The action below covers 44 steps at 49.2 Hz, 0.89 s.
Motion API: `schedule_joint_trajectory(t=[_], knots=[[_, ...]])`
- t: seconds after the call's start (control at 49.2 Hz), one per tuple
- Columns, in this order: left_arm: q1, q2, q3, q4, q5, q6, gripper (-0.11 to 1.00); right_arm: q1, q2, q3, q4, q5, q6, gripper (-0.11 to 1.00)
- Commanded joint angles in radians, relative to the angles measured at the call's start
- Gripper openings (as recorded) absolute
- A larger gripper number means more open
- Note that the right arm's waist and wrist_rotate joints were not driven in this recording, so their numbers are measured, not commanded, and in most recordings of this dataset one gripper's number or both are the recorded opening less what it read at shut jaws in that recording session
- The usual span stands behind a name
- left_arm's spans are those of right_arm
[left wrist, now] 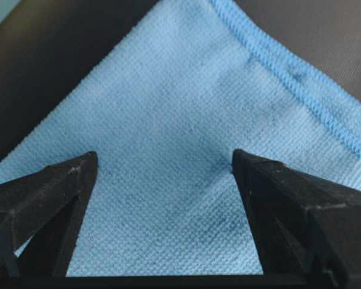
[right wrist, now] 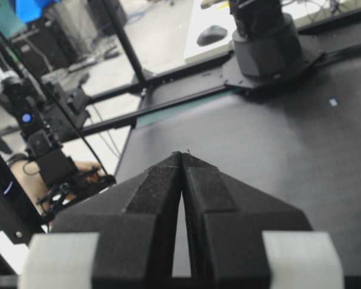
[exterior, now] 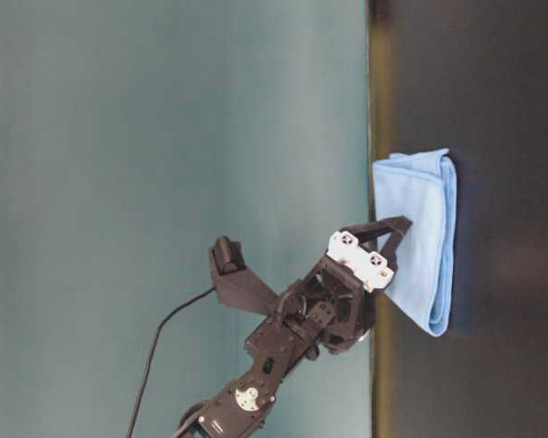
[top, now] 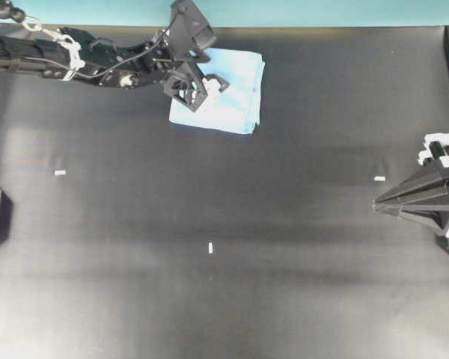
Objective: Push a blue cloth with the left arm to wipe the desk.
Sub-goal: 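Lower the left gripper onto the cloth and press it down, then push the cloth with the left gripper toward the near left of the table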
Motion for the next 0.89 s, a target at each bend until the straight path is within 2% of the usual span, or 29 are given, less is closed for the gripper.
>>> schedule_joint_trajectory(t=[0.0, 0.386, 0.711, 0.874], knots=[[-0.006, -0.005, -0.006, 0.003, 0.006, -0.002, 0.87, 0.0, 0.005, -0.003, -0.002, -0.003, 0.0, 0.0], [-0.035, -0.017, 0.051, 0.003, 0.034, -0.002, 0.87, -0.002, 0.002, -0.002, 0.0, -0.003, 0.0, 0.0], [-0.087, -0.107, 0.201, 0.003, 0.017, -0.003, 0.87, 0.0, -0.014, 0.003, 0.0, 0.005, -0.002, 0.0], [-0.163, -0.169, 0.293, 0.003, 0.009, -0.005, 0.87, 0.0, -0.023, 0.014, 0.0, 0.005, 0.0, 0.0]])
